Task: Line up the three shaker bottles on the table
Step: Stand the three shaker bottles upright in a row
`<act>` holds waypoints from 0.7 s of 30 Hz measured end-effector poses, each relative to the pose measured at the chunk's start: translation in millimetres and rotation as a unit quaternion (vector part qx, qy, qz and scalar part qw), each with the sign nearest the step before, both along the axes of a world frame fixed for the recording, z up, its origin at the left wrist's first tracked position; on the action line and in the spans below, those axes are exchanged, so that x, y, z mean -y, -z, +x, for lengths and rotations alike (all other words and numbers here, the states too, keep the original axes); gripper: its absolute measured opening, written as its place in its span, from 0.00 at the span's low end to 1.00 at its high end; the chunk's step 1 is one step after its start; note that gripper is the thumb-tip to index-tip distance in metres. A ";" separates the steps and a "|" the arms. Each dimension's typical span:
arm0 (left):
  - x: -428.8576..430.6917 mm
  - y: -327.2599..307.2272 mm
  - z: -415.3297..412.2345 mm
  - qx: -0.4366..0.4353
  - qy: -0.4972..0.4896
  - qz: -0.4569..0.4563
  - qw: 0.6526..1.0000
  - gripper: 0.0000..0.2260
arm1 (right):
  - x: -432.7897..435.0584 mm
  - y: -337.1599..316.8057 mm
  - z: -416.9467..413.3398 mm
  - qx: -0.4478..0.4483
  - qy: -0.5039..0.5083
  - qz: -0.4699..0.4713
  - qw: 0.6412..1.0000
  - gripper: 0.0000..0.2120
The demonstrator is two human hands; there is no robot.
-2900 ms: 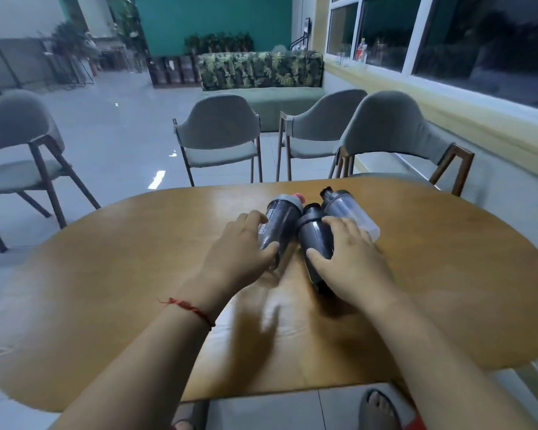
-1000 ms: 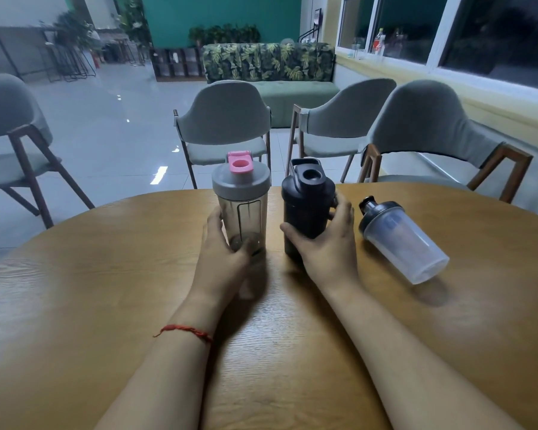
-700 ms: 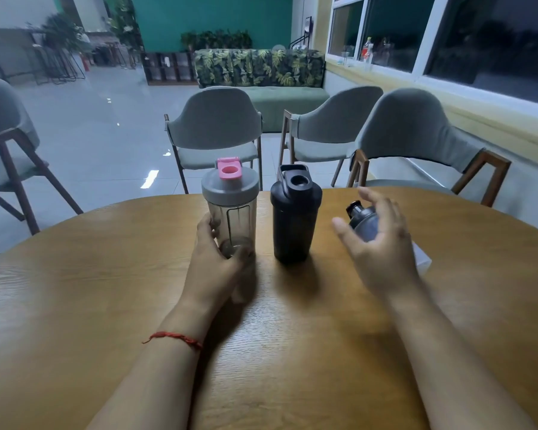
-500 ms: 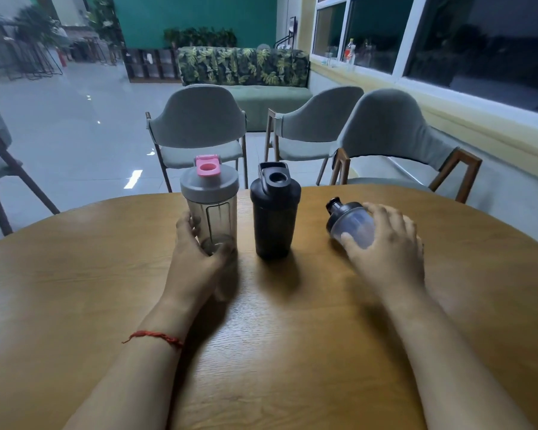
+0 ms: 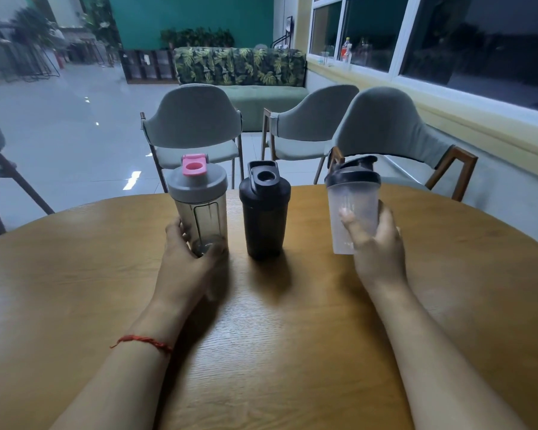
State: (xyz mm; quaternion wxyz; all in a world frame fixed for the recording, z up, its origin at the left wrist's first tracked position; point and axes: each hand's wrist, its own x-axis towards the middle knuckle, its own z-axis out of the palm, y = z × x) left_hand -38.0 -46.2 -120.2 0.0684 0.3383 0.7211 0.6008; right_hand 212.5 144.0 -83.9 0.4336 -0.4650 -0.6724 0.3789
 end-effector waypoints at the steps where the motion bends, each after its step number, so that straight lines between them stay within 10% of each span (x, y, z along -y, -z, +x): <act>1: -0.5 0.9 -0.3 0.001 -0.002 0.000 1.000 0.34 | 3.1 1.5 -3.0 -0.014 -0.004 0.004 1.000 0.35; 21: -2.2 5.5 -5.3 -0.006 -0.009 -0.002 1.000 0.35 | 3.5 35.3 -27.4 0.103 -0.003 0.104 0.989 0.47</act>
